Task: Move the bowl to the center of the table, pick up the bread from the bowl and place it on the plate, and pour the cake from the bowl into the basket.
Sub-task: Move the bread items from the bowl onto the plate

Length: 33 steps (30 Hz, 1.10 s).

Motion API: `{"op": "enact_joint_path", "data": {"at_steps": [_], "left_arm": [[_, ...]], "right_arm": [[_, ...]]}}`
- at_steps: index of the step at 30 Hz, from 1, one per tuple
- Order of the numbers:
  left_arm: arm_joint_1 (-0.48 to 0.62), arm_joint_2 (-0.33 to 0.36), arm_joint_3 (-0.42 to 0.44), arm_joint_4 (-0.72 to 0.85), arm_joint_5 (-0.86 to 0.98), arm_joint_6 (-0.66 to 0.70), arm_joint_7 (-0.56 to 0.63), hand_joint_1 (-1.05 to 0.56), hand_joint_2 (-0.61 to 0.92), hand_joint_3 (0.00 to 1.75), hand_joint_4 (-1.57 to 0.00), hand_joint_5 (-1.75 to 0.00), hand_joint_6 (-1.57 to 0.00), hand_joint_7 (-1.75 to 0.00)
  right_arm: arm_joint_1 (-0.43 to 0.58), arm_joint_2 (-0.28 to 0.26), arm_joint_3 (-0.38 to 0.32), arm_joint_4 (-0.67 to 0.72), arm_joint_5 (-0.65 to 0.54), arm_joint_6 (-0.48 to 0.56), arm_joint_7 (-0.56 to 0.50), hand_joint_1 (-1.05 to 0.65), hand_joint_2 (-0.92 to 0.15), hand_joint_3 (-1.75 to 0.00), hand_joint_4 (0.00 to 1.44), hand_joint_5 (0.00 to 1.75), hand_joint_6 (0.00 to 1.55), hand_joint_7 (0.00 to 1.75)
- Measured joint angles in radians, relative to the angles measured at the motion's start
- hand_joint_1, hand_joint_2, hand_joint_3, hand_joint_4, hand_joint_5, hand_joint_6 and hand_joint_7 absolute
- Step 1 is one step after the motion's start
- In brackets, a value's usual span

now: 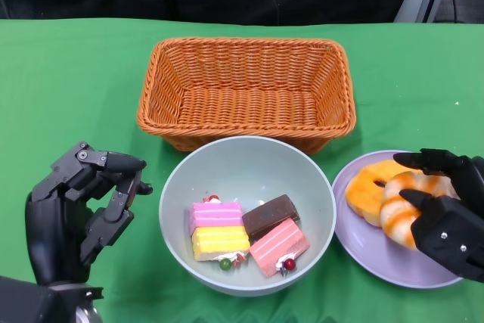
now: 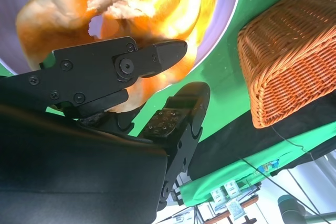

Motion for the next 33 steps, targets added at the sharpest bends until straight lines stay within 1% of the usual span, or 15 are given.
{"op": "enact_joint_path", "data": {"at_steps": [5, 6, 7, 8, 11, 15, 19, 26, 29, 33], "left_arm": [[0.0, 0.0, 0.0, 0.0, 0.0, 0.0, 0.0, -0.07, 0.9, 0.42, -0.77, -1.43, -0.84, -1.02], [0.0, 0.0, 0.0, 0.0, -0.001, 0.0, -0.001, -0.07, 0.9, 0.42, -0.77, -1.43, -0.84, -1.02], [0.0, 0.0, 0.0, 0.0, -0.002, 0.0, -0.001, -0.07, 0.9, 0.42, -0.77, -1.43, -0.84, -1.02], [0.0, 0.0, 0.001, 0.0, -0.003, 0.0, -0.001, -0.07, 0.9, 0.41, -0.78, -1.43, -0.85, -1.02], [0.0, 0.0, 0.0, 0.0, -0.004, 0.0, -0.002, -0.06, 0.9, 0.41, -0.78, -1.43, -0.85, -1.02], [0.0, 0.001, 0.001, 0.0, -0.003, 0.0, -0.002, -0.06, 0.91, 0.41, -0.78, -1.44, -0.85, -1.02], [0.0, 0.001, 0.002, 0.003, 0.0, -0.001, -0.002, -0.05, 0.91, 0.44, -0.77, -1.44, -0.85, -1.04], [0.0, 0.001, 0.002, 0.009, 0.0, -0.003, -0.003, -0.06, 0.89, 0.45, -0.77, -1.43, -0.85, -1.04], [0.0, 0.001, 0.002, 0.009, 0.001, -0.003, -0.003, -0.06, 0.89, 0.46, -0.77, -1.43, -0.84, -1.04], [0.0, 0.001, 0.002, 0.009, -0.001, -0.003, -0.003, -0.06, 0.88, 0.46, -0.77, -1.44, -0.84, -1.03]], "right_arm": [[0.026, -0.001, -0.001, -0.052, -0.003, 0.004, -0.002, -0.44, -0.92, -0.02, 0.53, 0.0, 0.52, 0.0], [0.032, -0.001, -0.001, -0.064, -0.003, 0.005, -0.002, -0.47, -0.92, -0.03, 0.47, 0.0, 0.47, 0.0], [0.037, -0.001, -0.001, -0.075, -0.004, 0.005, -0.001, -0.48, -0.92, -0.04, 0.44, 0.0, 0.45, 0.0], [0.043, -0.001, -0.002, -0.089, -0.004, 0.013, 0.004, -0.51, -0.92, -0.05, 0.35, 0.0, 0.4, 0.0], [0.062, -0.001, -0.003, -0.154, -0.003, 0.04, 0.037, -0.53, -0.92, -0.07, 0.26, 0.0, 0.35, 0.0], [0.091, -0.001, -0.012, -0.241, 0.003, 0.078, 0.08, -0.55, -0.92, -0.1, 0.26, 0.01, 0.33, 0.0], [0.112, -0.001, -0.028, -0.32, 0.004, 0.109, 0.114, -0.51, -0.92, -0.08, 0.28, 0.02, 0.33, 0.0], [0.139, 0.0, -0.038, -0.383, 0.011, 0.129, 0.144, -0.49, -0.92, -0.06, 0.28, 0.01, 0.35, 0.01], [0.142, 0.001, -0.041, -0.394, 0.014, 0.13, 0.148, -0.5, -0.92, -0.07, 0.28, 0.01, 0.36, 0.01], [0.158, 0.004, -0.056, -0.441, 0.03, 0.133, 0.159, -0.47, -0.92, -0.05, 0.32, 0.03, 0.39, 0.02]]}}
